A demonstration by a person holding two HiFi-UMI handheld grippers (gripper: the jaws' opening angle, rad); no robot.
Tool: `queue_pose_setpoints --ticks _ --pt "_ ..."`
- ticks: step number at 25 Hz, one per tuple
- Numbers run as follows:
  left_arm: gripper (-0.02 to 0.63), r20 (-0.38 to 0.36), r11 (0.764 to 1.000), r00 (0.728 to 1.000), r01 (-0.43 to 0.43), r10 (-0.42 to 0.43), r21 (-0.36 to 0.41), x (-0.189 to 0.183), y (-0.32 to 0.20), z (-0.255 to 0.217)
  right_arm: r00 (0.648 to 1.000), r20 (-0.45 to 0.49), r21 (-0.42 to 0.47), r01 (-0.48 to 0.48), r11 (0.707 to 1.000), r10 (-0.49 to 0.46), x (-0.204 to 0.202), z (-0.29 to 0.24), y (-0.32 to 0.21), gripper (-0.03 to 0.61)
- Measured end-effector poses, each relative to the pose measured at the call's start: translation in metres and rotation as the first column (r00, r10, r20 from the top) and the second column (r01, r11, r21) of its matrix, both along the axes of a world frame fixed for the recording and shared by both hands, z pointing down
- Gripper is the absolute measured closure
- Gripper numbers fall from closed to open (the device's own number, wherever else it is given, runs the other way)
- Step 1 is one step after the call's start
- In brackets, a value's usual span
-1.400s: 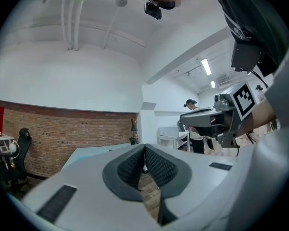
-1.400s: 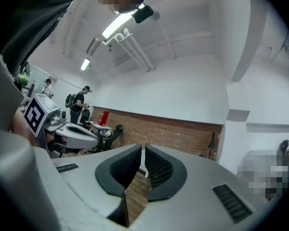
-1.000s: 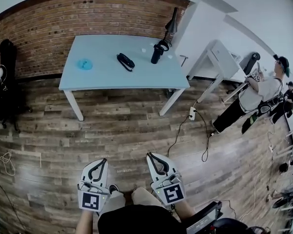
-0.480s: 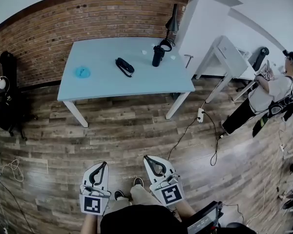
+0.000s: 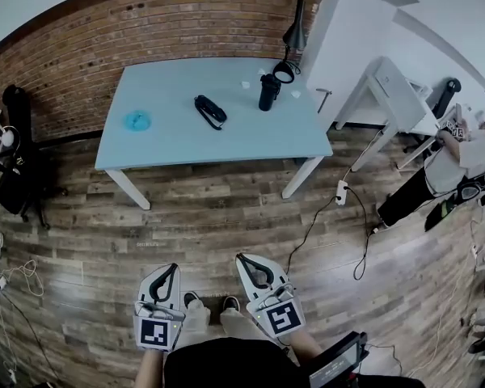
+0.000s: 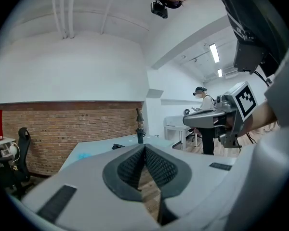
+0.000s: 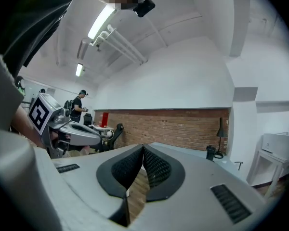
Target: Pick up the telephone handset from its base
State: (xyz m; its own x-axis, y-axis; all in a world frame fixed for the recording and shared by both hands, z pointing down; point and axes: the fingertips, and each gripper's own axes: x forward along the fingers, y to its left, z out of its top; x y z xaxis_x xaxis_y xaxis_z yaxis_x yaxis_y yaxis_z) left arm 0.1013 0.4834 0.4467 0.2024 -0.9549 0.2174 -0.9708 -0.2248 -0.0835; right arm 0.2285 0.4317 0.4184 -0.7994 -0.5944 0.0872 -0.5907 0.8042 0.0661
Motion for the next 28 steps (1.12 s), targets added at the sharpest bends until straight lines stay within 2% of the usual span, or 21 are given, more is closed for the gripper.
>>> queue_pose_setpoints --ticks 4,8,11,15,19,22,28 --pt "0.595 -0.035 1.0 0.999 0.015 -0.016 -0.007 -0.028 -0.028 0.008 1.0 0.008 -0.026 -0.008 1.0 0.008 -0.019 -0.002 -0.024 0.569" --pt "0.595 -0.03 1.0 1.0 -0.01 0.01 0.024 -0.054 -0.058 0.009 1.0 -0.003 -0.005 -0.008 1.0 0.008 -0.048 -0.011 -0.044 0.569" --pt "0.595 0.0 0.999 0.999 -0.04 0.04 0.02 -0.074 -0.078 0.006 0.999 0.048 0.018 -0.025 1.0 0.024 -0.069 -0.03 -0.063 0.568" --pt "0.597 0.001 0.997 0.997 -0.074 0.074 0.027 -0.099 -0.107 -0.004 0.993 0.112 0.01 -0.047 0.999 0.045 -0.098 -0.052 -0.086 0.569" --pt "0.597 -0.011 0.994 0.994 -0.104 0.105 0.045 -0.117 -0.124 -0.007 0.993 0.098 0.008 -0.062 0.998 0.061 -0.122 -0.047 -0.094 0.569" --pt "0.597 -0.009 0.992 0.993 -0.116 0.117 0.055 -0.123 -0.134 -0.005 0.998 0.048 0.032 -0.049 0.998 0.047 -0.134 -0.038 -0.098 0.569" --pt "0.597 -0.002 0.995 0.995 -0.099 0.1 0.03 -0.122 -0.168 -0.001 0.999 0.018 -0.007 -0.038 0.999 0.038 -0.135 -0.023 -0.138 0.569"
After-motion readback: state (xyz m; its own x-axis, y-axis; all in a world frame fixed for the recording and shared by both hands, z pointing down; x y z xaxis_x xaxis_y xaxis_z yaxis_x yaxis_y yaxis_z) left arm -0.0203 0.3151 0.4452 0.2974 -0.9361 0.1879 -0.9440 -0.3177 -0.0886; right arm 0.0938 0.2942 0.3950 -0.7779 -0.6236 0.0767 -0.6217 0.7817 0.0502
